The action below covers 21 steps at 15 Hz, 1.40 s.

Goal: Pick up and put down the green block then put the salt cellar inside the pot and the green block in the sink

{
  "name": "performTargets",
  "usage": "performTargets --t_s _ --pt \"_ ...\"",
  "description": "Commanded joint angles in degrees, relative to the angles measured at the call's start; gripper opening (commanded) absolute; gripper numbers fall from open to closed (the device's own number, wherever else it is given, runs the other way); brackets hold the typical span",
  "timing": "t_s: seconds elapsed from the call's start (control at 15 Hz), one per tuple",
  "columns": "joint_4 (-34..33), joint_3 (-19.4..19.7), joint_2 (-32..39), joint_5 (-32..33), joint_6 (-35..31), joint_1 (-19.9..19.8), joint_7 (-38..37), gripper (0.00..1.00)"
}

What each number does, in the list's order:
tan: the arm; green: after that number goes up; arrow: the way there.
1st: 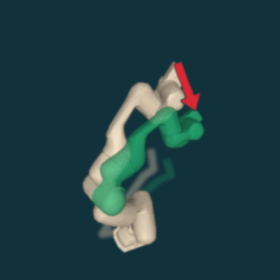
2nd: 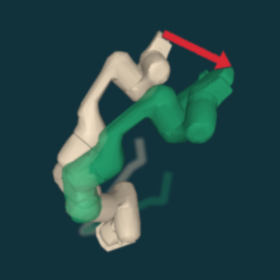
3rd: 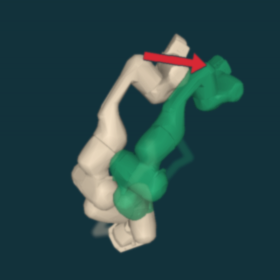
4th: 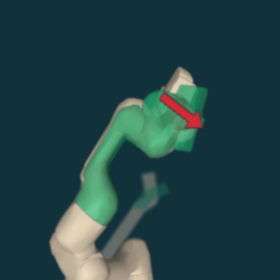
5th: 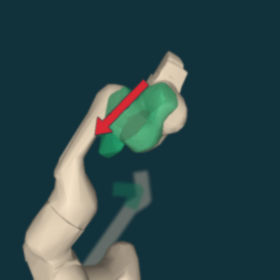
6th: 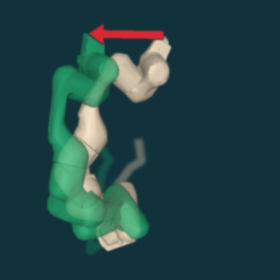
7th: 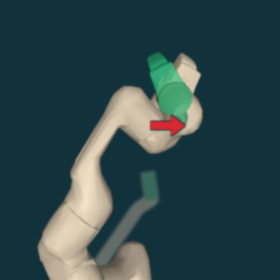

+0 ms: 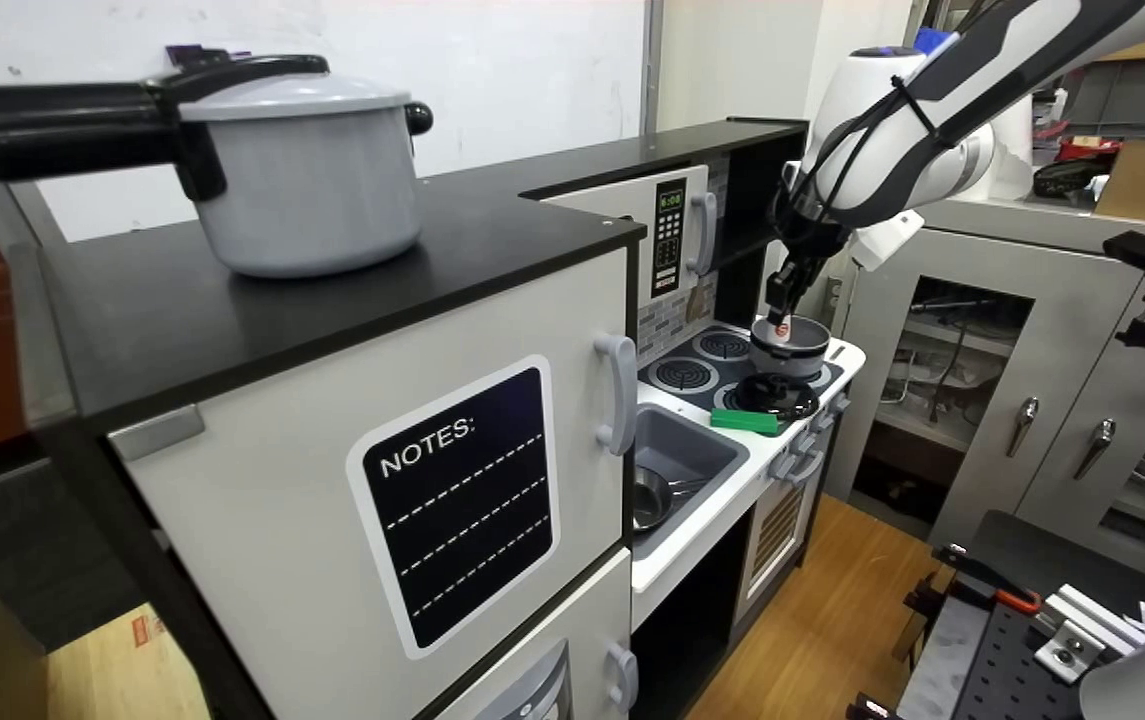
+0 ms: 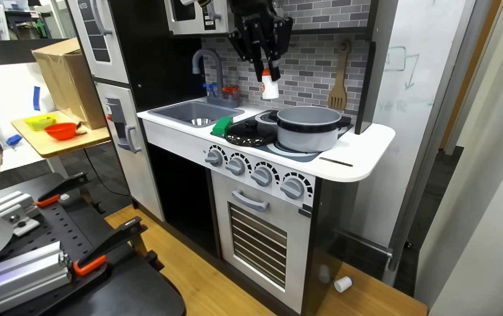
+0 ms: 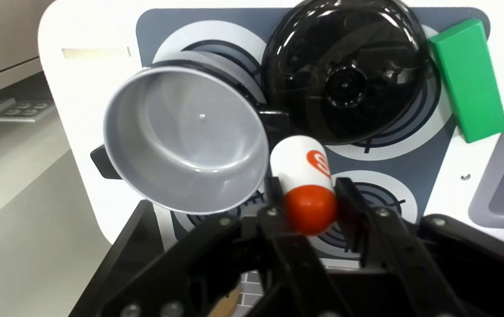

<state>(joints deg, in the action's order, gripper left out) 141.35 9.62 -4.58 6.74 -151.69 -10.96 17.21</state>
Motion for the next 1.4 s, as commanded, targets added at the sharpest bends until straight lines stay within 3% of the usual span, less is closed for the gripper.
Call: performTargets --t_s 0.0,0.67,1.33 --pt "-2.7 0.7 1.2 0.7 3.5 -0.3 -4.9 0.08" --pt "-3.7 8.1 -0.6 -0.3 4.9 -5.7 -6.3 0.08" --pt "-8.0 4.4 4.1 -1.3 5.0 -1.4 -5.3 0.08"
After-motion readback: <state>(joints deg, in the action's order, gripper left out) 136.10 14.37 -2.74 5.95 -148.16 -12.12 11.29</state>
